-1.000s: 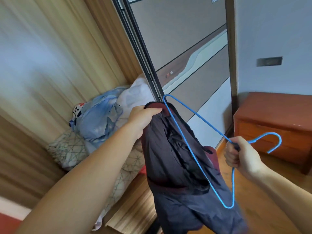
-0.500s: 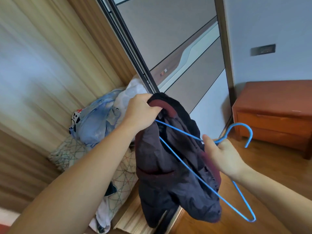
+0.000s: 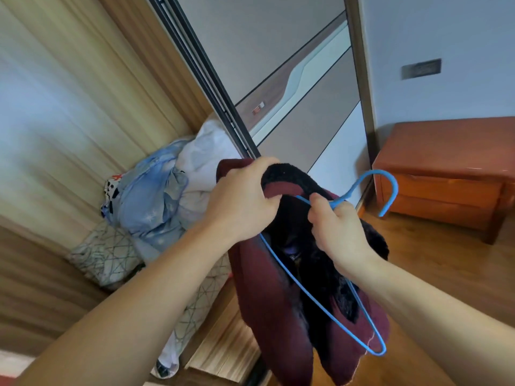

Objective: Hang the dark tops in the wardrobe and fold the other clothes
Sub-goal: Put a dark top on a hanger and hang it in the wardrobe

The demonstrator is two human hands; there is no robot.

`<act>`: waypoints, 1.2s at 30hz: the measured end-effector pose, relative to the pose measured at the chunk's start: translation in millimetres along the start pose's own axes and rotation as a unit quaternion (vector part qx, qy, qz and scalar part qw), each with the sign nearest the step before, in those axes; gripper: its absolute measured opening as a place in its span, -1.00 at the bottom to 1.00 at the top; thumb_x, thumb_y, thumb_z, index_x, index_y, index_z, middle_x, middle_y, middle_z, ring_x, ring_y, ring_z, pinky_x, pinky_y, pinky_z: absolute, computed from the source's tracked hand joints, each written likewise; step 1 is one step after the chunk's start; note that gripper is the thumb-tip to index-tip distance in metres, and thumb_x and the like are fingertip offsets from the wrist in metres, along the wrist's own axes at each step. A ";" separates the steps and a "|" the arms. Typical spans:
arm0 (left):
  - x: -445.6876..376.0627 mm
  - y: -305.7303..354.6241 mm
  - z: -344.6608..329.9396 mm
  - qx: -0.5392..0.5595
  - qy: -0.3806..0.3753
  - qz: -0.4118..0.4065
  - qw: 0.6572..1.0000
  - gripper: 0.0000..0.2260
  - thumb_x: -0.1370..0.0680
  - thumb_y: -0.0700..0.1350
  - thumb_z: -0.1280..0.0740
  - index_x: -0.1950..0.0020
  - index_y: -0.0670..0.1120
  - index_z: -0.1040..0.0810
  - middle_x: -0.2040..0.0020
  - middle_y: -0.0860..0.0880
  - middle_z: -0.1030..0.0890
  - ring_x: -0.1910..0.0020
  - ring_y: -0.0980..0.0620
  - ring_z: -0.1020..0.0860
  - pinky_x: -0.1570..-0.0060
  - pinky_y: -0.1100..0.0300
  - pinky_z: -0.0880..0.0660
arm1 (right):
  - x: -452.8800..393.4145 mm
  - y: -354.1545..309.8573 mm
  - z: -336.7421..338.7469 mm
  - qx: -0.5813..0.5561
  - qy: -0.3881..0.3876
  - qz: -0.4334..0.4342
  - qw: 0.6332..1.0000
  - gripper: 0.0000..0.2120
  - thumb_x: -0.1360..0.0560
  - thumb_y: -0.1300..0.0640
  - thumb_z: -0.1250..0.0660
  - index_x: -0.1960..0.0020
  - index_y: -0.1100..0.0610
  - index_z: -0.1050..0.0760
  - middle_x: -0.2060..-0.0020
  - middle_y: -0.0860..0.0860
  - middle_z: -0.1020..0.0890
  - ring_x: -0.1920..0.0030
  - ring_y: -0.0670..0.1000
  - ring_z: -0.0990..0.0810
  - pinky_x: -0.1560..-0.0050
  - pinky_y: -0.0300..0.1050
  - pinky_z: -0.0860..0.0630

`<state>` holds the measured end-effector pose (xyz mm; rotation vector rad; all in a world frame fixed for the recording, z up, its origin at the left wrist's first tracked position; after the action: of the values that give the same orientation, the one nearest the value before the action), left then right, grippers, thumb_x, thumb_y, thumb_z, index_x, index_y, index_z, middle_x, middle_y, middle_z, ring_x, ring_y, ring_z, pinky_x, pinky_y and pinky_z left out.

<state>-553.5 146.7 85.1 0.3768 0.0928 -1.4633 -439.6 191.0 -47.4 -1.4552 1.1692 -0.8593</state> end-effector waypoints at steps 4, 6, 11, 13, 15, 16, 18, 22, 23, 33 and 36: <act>14.5 -7.1 -9.6 -0.022 -0.079 0.001 0.997 -0.52 -0.39 0.08 -0.24 -0.31 0.28 -0.28 0.16 0.15 -0.57 0.15 0.02 -0.57 0.18 0.07 -0.54 | 2.9 -11.0 13.0 0.009 0.002 0.035 0.999 -0.54 -0.48 -0.08 -0.15 0.53 0.03 -0.11 0.55 -0.08 -0.10 0.52 -0.02 -0.05 0.53 -0.25 -0.06; 12.2 -4.6 0.7 -0.100 -0.058 -0.026 0.993 -0.47 -0.36 0.14 -0.22 -0.34 0.25 -0.29 0.00 0.13 -0.54 0.00 -0.02 -0.52 0.07 0.05 -0.50 | 5.4 -25.6 18.3 0.043 -0.001 0.074 0.996 -0.51 -0.54 -0.02 -0.15 0.51 0.04 -0.11 0.58 -0.09 -0.12 0.56 -0.06 -0.07 0.57 -0.29 -0.09; 1.3 37.9 11.8 -0.163 -0.067 -0.178 0.968 -0.39 -0.34 0.13 -0.28 -0.41 0.15 -0.36 -0.36 0.08 -0.42 -0.40 0.00 -0.32 -0.42 -0.08 -0.21 | 16.4 -75.6 21.5 0.146 -0.030 0.193 0.970 -0.52 -0.56 0.05 -0.18 0.48 0.11 -0.12 0.60 -0.09 -0.16 0.55 -0.10 -0.13 0.49 -0.22 -0.12; -5.3 52.7 3.0 -0.106 -0.120 -0.200 0.967 -0.58 -0.42 0.24 -0.24 -0.25 0.18 -0.51 -0.10 0.14 -0.60 -0.15 0.05 -0.54 -0.17 -0.04 -0.46 | 13.9 -87.1 27.0 0.161 -0.025 0.205 0.965 -0.51 -0.57 0.10 -0.21 0.49 0.12 -0.14 0.60 -0.07 -0.16 0.54 -0.10 -0.14 0.47 -0.18 -0.12; -13.3 58.0 -2.6 -0.109 -0.122 -0.205 0.965 -0.60 -0.47 0.34 -0.13 -0.08 0.17 -0.58 0.14 0.11 -0.64 0.08 0.03 -0.59 0.08 0.01 -0.53 | 6.9 -91.0 34.0 0.167 -0.017 0.195 0.966 -0.49 -0.58 0.16 -0.22 0.50 0.09 -0.14 0.61 -0.10 -0.16 0.54 -0.09 -0.15 0.47 -0.20 -0.12; -16.1 58.7 -5.5 -0.118 -0.121 -0.210 0.963 -0.61 -0.49 0.34 -0.11 -0.04 0.15 -0.59 0.23 0.08 -0.63 0.16 0.01 -0.58 0.15 0.01 -0.52 | 2.1 -90.7 37.1 0.173 -0.013 0.185 0.967 -0.48 -0.57 0.16 -0.23 0.51 0.08 -0.13 0.62 -0.10 -0.16 0.55 -0.09 -0.16 0.48 -0.21 -0.13; -21.0 57.6 -12.2 -0.118 -0.123 -0.220 0.960 -0.67 -0.55 0.28 -0.15 0.00 0.13 -0.61 0.34 0.03 -0.58 0.29 0.00 -0.54 0.24 0.02 -0.50 | -7.2 -90.9 40.6 0.181 -0.013 0.171 0.968 -0.47 -0.57 0.15 -0.24 0.52 0.07 -0.13 0.63 -0.10 -0.17 0.56 -0.07 -0.16 0.47 -0.21 -0.14; -32.7 55.3 -18.2 -0.131 -0.100 -0.221 0.961 -0.72 -0.58 0.19 -0.15 0.02 0.11 -0.60 0.37 0.02 -0.53 0.32 -0.02 -0.50 0.30 0.05 -0.46 | -24.1 -95.5 40.8 0.193 -0.019 0.180 0.964 -0.52 -0.56 0.10 -0.29 0.46 0.16 -0.19 0.55 0.05 -0.22 0.48 -0.03 -0.18 0.39 -0.08 -0.19; -34.7 55.1 -20.9 -0.140 -0.101 -0.222 0.960 -0.72 -0.59 0.18 -0.14 0.00 0.11 -0.59 0.34 0.03 -0.55 0.29 -0.06 -0.51 0.28 0.03 -0.47 | -26.6 -95.5 41.2 0.203 -0.014 0.194 0.960 -0.54 -0.56 0.07 -0.31 0.44 0.20 -0.26 0.52 0.07 -0.26 0.46 -0.01 -0.21 0.37 -0.05 -0.22; -41.7 45.6 -1.7 -0.166 -0.009 -0.249 0.954 -0.80 -0.60 0.00 -0.28 0.17 -0.07 -0.51 0.55 0.08 -0.27 0.45 -0.11 -0.38 0.49 0.14 -0.26 | 0.8 63.5 59.7 0.390 -0.035 0.129 0.911 -0.80 -0.51 -0.01 -0.29 -0.10 0.02 -0.41 0.12 -0.08 -0.51 0.15 0.02 -0.53 0.11 0.03 -0.52; -28.5 49.2 11.1 -0.163 0.003 -0.269 0.949 -0.91 -0.60 -0.04 -0.29 0.06 -0.03 -0.53 0.52 0.11 -0.26 0.43 -0.10 -0.38 0.45 0.03 -0.44 | -13.5 105.0 40.0 0.404 -0.090 0.020 0.910 -0.43 -0.49 -0.20 -0.24 -0.41 -0.02 -0.18 -0.24 -0.02 -0.42 -0.16 0.07 -0.52 -0.10 0.01 -0.50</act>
<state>-510.4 173.4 113.2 0.0814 0.4670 -1.9456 -428.8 216.1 -157.2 -0.7944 0.5747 -0.9947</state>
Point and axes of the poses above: each hand's wrist, its own x-axis away from the middle knuckle, its own z-axis out of the back of the hand, y = z × x, the point moved 8 cm from there along -x, towards the middle knuckle
